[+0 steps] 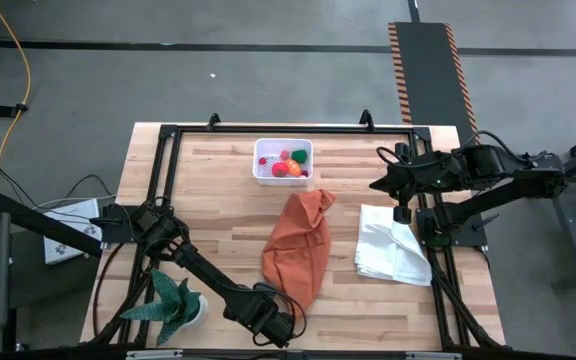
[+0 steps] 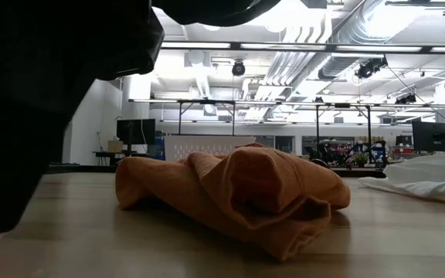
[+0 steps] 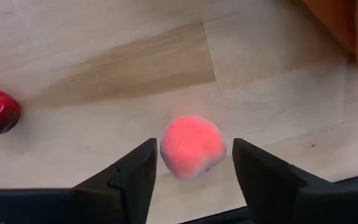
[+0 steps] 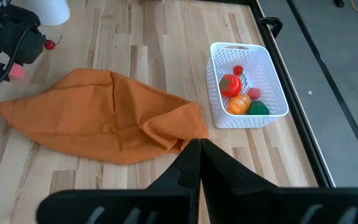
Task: Pick and placing Produce into tupperware
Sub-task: Put the pink peach into the white basket
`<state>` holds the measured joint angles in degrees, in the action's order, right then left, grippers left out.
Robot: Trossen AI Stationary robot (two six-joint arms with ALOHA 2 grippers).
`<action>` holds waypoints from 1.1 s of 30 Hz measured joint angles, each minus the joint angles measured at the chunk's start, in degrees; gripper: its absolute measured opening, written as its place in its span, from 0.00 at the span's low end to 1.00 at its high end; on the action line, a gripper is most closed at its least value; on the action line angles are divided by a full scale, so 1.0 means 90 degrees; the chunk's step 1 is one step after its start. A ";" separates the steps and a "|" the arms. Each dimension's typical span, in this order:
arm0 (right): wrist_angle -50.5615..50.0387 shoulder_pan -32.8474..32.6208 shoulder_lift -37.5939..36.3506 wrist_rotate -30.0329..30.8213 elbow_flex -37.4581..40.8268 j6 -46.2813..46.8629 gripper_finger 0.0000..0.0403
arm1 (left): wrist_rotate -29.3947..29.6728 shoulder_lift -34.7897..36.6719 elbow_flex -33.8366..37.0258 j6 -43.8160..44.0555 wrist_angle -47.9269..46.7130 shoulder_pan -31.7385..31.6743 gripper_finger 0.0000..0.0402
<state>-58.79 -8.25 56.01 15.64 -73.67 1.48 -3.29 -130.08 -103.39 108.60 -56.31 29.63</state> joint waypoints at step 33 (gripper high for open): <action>0.0001 0.0000 0.0000 0.0000 0.0000 -0.0002 0.00 | -0.0091 0.0000 0.0000 -0.0044 0.0020 0.0000 0.35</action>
<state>-58.78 -8.25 56.01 15.64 -73.67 1.45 -4.11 -130.08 -103.39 108.20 -56.13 29.63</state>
